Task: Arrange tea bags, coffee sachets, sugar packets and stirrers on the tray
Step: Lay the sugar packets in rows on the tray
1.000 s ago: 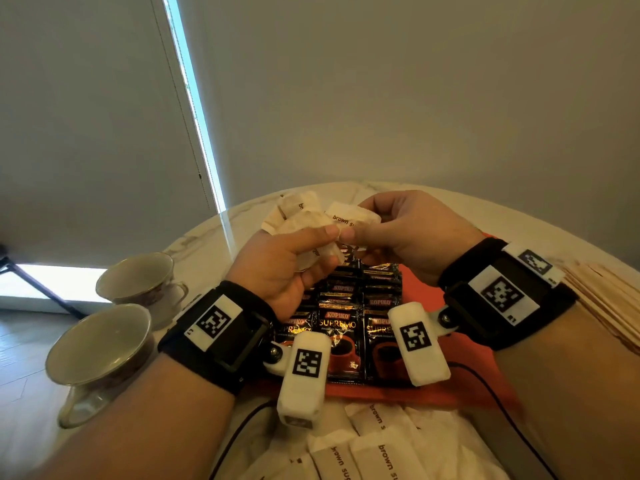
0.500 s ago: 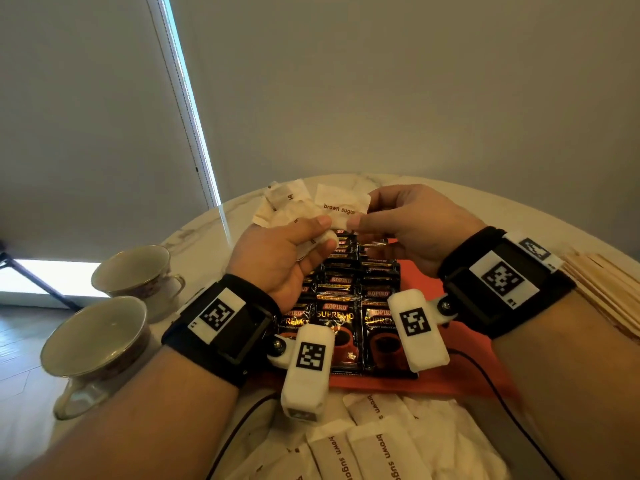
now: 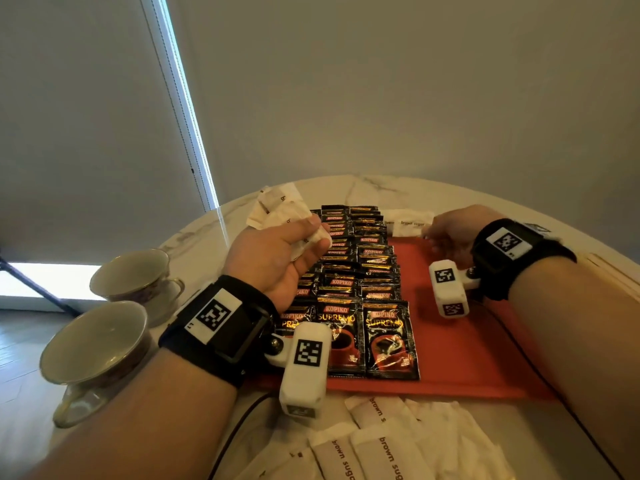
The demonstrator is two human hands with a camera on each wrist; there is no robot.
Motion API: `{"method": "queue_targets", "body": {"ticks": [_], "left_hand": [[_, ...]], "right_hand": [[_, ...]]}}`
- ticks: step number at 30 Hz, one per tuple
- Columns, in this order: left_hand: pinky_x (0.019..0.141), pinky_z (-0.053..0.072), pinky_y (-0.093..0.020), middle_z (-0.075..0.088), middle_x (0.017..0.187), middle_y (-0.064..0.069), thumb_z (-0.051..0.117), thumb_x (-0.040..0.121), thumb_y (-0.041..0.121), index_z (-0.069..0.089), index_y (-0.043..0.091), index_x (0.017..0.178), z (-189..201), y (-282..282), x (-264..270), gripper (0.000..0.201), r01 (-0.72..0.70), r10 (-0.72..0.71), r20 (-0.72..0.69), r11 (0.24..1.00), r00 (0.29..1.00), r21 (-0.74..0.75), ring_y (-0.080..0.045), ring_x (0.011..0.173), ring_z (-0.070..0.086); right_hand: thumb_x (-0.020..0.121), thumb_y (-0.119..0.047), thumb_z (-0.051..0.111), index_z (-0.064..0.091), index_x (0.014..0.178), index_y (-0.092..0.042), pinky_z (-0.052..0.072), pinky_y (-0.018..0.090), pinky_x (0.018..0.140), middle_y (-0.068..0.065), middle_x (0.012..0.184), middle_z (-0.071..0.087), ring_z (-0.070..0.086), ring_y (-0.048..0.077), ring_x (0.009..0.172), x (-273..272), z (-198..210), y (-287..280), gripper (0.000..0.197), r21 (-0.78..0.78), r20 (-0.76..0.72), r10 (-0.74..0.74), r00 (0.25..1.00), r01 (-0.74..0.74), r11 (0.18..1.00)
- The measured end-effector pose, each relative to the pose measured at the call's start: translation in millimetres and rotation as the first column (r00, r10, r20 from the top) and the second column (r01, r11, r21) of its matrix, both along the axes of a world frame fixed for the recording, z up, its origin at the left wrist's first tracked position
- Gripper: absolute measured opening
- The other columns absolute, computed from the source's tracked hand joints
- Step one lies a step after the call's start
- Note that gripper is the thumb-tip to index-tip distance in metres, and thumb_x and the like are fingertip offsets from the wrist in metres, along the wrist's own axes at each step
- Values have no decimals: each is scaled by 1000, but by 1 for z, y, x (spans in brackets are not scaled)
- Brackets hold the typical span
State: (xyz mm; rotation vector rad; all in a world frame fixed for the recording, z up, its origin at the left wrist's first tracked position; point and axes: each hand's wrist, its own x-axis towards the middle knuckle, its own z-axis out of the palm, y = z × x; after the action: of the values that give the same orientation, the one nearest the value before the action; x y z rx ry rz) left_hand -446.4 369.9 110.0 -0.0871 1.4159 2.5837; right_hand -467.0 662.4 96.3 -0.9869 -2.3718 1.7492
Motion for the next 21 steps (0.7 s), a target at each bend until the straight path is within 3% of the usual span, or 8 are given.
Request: {"method": "queue_targets", "body": {"ticks": [3,8,11,16,21], "left_hand": [[57,60,-24,74,113,-22,74,89,-1,62,9,127,-1,1,-1,41,-9,9,-2,1000,1000,-3,-27,89,76],[58,61,-25,76,111,-21,74,90,-1,60,14,130,-2,0,-2,46,-12,12,-11,1000,1000,-4,-25,83,79],[59,62,-26,76,111,-22,74,90,0,61,15,128,-2,0,-3,44,-12,12,-13,1000,1000,-4,-25,84,79],[58,60,-25,75,115,-23,75,89,0,61,14,128,-2,-2,-4,44,-8,8,3,1000,1000,0,-26,87,79],[58,61,-25,75,117,-23,75,89,0,62,14,129,-1,-1,-3,44,0,0,-5,1000,1000,-3,-25,85,78]], "right_hand": [[88,-8,74,71,87,-5,43,28,54,8,67,64,57,18,58,1,6,-7,4,92,87,52,995,-60,994],[90,-8,75,72,93,-4,41,17,37,6,65,64,54,12,45,-5,15,-16,6,138,135,77,988,-95,986],[88,-12,77,74,92,-3,38,16,36,6,64,64,51,12,42,-8,16,-19,10,167,145,67,987,-91,982],[89,-18,78,70,77,-7,34,14,33,2,58,60,47,9,38,-9,14,-21,19,200,144,55,988,-84,976],[88,-21,78,67,80,-7,39,23,48,4,63,59,49,12,51,-7,13,-21,19,129,102,45,994,-58,990]]}}
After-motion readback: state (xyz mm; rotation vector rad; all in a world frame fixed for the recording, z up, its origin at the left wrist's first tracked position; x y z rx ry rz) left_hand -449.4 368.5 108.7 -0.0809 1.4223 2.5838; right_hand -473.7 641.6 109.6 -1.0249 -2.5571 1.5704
